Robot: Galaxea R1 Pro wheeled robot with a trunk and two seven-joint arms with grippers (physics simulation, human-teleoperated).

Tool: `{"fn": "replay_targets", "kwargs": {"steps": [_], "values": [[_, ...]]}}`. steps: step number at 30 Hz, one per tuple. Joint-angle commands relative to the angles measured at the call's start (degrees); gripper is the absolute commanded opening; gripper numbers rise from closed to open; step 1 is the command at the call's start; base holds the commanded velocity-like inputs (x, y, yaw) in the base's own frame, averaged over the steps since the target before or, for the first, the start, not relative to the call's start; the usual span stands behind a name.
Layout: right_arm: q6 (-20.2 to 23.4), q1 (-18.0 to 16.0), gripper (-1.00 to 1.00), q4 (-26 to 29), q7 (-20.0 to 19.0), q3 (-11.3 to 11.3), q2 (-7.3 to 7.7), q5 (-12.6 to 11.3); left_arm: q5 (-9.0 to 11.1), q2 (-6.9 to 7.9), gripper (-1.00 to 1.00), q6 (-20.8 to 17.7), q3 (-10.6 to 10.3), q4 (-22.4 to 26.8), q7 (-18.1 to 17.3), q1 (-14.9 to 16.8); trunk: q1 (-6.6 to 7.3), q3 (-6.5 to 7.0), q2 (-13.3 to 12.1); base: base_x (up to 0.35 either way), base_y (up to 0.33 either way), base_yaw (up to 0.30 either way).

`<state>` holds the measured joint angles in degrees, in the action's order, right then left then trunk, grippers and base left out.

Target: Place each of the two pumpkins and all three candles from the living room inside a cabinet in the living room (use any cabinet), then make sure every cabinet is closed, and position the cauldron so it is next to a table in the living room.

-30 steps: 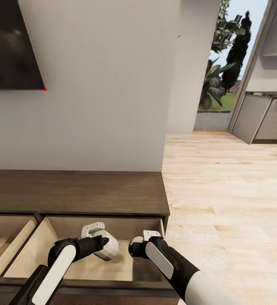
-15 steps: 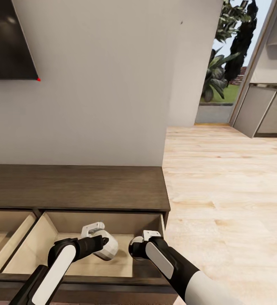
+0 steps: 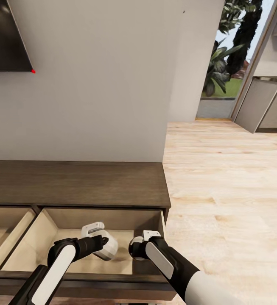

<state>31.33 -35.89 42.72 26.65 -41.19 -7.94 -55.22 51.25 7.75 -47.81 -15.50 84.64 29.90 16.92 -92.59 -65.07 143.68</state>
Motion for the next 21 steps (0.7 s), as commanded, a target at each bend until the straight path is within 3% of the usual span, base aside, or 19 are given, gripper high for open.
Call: {"fn": "replay_targets", "kwargs": {"steps": [1, 9, 14, 21], "values": [[0.0, -0.1, -1.00, 0.1, 0.7, -0.2, 0.03, -0.6, 0.6, 0.06, -1.00, 0.0, -0.1, 0.1, 0.6, 0.0, 0.01, -0.05, 0.0, 0.000, 0.000, 0.000], [0.0, -0.1, -1.00, 0.1, 0.7, -0.2, 0.01, -0.6, 0.6, 0.06, -1.00, 0.0, -0.1, 0.2, 0.9, 0.0, 0.01, -0.05, 0.0, 0.000, 0.000, 0.000], [0.0, -0.1, -1.00, 0.1, 0.7, -0.2, -0.02, -0.6, 0.7, -0.10, -1.00, 0.5, 0.1, 0.6, 6.6, 0.0, 0.01, -0.05, 0.0, 0.000, 0.000, 0.000], [0.0, -0.1, -1.00, 0.1, 0.7, -0.2, 0.00, -0.6, 0.7, -0.10, -1.00, 2.2, -0.2, 0.6, 8.1, 0.0, 0.01, -0.05, 0.0, 0.000, 0.000, 0.000]]}}
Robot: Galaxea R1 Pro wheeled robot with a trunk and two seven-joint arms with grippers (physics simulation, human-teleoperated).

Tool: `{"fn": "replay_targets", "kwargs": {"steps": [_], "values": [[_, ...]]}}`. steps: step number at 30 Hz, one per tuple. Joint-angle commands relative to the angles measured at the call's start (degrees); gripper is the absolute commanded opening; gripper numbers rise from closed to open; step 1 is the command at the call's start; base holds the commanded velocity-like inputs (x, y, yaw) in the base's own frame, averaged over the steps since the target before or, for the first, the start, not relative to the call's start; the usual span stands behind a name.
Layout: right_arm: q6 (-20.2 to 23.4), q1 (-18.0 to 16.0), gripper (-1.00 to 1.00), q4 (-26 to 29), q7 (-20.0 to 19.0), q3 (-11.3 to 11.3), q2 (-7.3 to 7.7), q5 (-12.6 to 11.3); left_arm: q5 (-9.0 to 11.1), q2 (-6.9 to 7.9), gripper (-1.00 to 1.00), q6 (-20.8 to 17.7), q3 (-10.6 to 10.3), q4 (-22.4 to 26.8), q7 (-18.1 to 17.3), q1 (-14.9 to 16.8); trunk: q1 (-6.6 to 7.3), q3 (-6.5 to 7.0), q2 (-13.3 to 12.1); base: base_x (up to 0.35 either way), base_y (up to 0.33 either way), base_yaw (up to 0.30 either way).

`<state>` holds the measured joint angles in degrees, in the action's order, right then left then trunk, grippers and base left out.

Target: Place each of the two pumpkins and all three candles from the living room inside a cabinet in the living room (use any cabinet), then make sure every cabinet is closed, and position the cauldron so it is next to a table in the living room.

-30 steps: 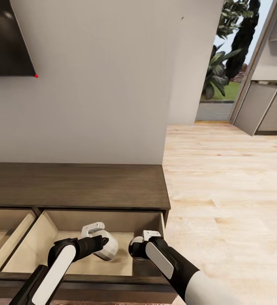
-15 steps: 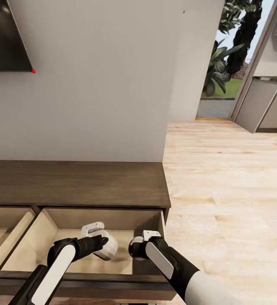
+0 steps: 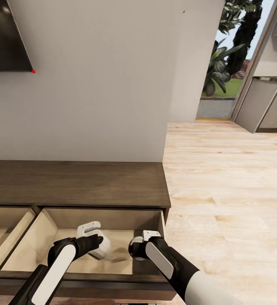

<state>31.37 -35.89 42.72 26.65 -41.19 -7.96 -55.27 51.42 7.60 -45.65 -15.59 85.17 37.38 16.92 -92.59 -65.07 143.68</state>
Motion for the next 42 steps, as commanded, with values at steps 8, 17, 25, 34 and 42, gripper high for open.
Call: {"fn": "replay_targets", "kwargs": {"steps": [8, 17, 25, 34, 42], "values": [[0.0, -0.1, -1.00, 0.1, 0.7, -0.2, 0.03, -0.5, 0.5, -0.99, -1.00, 0.2, -0.2, -0.4, 0.7, 0.0, 0.01, -0.05, 0.0, 0.000, 0.000, 0.000], [0.0, -0.1, -1.00, 0.1, 0.7, -0.2, 0.03, -0.5, 0.4, -1.20, -1.00, 0.3, -0.2, -0.2, 0.7, 0.0, -0.07, -0.72, 0.1, 0.000, 0.000, 0.000], [0.0, -0.1, -1.00, 0.1, 0.7, -0.2, 0.04, -0.5, 0.4, -1.18, -1.00, 0.3, -0.2, -0.3, 0.7, 0.0, -0.19, -1.82, 0.1, 0.000, 0.000, 0.000], [0.0, -0.1, -1.00, 0.1, 0.7, -0.2, -0.01, -0.5, 0.4, -1.18, -1.00, 0.3, -0.2, -0.3, 0.7, 0.0, -0.25, -2.27, 0.2, 0.000, 0.000, 0.000], [0.0, -0.1, -1.00, 0.1, 0.7, -0.2, -0.01, -0.5, 0.4, -1.18, -1.00, 0.3, -0.2, -0.3, 0.7, 0.0, -0.25, -2.27, 0.2, 0.000, 0.000, 0.000]]}}
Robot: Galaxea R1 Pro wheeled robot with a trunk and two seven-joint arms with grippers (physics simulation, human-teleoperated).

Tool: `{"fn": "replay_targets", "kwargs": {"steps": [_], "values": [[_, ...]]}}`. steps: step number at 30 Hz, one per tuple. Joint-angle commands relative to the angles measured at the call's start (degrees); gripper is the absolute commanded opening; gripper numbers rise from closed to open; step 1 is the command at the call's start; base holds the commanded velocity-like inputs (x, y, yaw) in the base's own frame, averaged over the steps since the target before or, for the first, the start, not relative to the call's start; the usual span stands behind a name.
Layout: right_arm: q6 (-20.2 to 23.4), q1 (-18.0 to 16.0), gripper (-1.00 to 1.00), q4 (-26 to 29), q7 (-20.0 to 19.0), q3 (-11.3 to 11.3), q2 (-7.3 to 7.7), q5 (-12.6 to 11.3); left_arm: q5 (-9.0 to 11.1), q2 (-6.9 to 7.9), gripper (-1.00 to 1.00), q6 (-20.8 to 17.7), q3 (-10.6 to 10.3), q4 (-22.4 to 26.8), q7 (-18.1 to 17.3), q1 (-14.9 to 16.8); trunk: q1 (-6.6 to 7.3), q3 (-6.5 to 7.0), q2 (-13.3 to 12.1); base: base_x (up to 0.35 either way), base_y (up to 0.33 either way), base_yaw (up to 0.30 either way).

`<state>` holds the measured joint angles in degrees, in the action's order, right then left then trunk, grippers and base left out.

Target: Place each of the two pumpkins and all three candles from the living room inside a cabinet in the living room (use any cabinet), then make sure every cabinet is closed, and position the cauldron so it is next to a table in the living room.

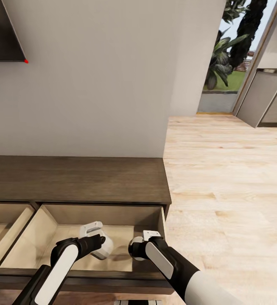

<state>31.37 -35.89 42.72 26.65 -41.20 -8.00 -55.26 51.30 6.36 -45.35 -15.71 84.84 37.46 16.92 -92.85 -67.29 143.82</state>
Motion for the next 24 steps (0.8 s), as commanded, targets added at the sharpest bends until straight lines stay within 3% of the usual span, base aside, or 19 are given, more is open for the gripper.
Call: {"fn": "replay_targets", "kwargs": {"steps": [1, 2, 14, 15, 24], "values": [[0.0, -0.1, -1.00, 0.1, 0.7, -0.2, 0.02, -0.5, 0.6, 0.05, -1.00, 0.0, -0.1, 0.1, 0.6, 0.0, 0.01, -0.05, 0.0, 0.000, 0.000, 0.000], [0.0, -0.1, 1.00, 0.1, 0.7, -0.2, 0.03, -0.5, 0.6, 0.05, -1.00, 0.0, -0.1, 0.1, 0.6, 0.0, 0.01, -0.05, 0.0, 0.000, 0.000, 0.000], [0.0, -0.1, 1.00, 0.1, 0.7, -0.2, 0.07, -0.5, 0.6, 0.05, -1.00, 0.0, -0.1, 0.1, 0.6, 0.0, 0.01, -0.05, 0.0, 0.000, 0.000, 0.000], [0.0, -0.1, 1.00, 0.1, 0.7, -0.2, 0.08, -0.5, 0.6, 0.05, 1.00, 0.0, -0.1, 0.1, 0.6, 0.0, 0.01, -0.05, 0.0, 0.000, 0.000, 0.000], [0.0, -0.1, 1.00, 0.1, 0.7, -0.2, 0.06, -0.5, 0.6, 0.05, 1.00, 0.0, 0.0, 0.0, 0.6, 0.0, 0.04, 0.17, 0.0, 0.000, 0.000, 0.000]]}}
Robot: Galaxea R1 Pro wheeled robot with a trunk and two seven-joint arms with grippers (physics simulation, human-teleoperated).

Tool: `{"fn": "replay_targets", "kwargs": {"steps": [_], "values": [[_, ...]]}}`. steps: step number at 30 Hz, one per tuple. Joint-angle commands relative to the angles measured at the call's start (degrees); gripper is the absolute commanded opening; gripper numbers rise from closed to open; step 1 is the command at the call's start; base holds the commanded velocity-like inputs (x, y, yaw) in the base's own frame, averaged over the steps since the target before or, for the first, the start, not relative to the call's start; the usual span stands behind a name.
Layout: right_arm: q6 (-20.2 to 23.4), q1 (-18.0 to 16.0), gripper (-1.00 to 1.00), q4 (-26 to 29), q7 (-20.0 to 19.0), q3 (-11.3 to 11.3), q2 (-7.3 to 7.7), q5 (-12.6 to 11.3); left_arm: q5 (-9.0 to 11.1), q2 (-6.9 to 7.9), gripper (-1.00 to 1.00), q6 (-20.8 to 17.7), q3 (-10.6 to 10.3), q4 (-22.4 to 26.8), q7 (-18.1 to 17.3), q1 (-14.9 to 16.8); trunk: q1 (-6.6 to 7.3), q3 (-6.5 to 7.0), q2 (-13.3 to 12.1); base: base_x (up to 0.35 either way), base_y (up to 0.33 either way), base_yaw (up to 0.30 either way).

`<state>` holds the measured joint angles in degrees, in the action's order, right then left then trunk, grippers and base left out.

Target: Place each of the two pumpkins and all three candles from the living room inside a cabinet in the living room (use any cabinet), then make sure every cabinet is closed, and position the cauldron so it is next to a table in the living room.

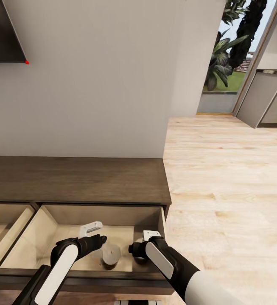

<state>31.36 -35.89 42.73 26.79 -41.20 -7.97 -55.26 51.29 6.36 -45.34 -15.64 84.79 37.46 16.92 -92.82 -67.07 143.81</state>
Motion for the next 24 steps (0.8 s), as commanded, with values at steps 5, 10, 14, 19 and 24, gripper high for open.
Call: {"fn": "replay_targets", "kwargs": {"steps": [5, 10, 14, 19, 24], "values": [[0.0, -0.1, 1.00, 0.1, 0.5, -0.2, 0.05, -0.6, 0.6, -0.01, 1.00, 0.0, 0.0, 0.1, 0.6, 0.0, 0.09, 0.62, 0.0, 0.000, 0.000, 0.000], [0.0, -0.1, 1.00, 0.1, 0.5, -0.2, 0.04, -0.6, 0.6, -0.02, 1.00, 0.0, 0.2, 0.5, 0.6, 0.0, 0.21, 1.73, -0.1, 0.000, 0.000, 0.000], [0.0, -0.1, 1.00, 0.1, 0.5, -0.2, 0.05, -0.6, 0.7, 0.04, 1.00, 0.0, 0.5, 0.5, 0.7, 0.1, 0.32, 2.61, -0.1, 0.000, 0.000, 0.000], [0.0, -0.1, 1.00, 0.1, 0.5, -0.2, 0.05, -0.5, 0.7, 0.05, 1.00, -0.1, 0.6, 0.5, 0.6, 0.1, 0.45, 3.72, -0.2, 0.000, 0.000, 0.000], [-0.1, -0.1, 1.00, 0.1, 0.5, -0.2, 0.04, -0.5, 0.7, 0.05, 1.00, -0.1, 0.6, 0.5, 0.6, 0.1, 0.58, 4.83, -0.3, -0.139, 0.000, 0.000]]}}
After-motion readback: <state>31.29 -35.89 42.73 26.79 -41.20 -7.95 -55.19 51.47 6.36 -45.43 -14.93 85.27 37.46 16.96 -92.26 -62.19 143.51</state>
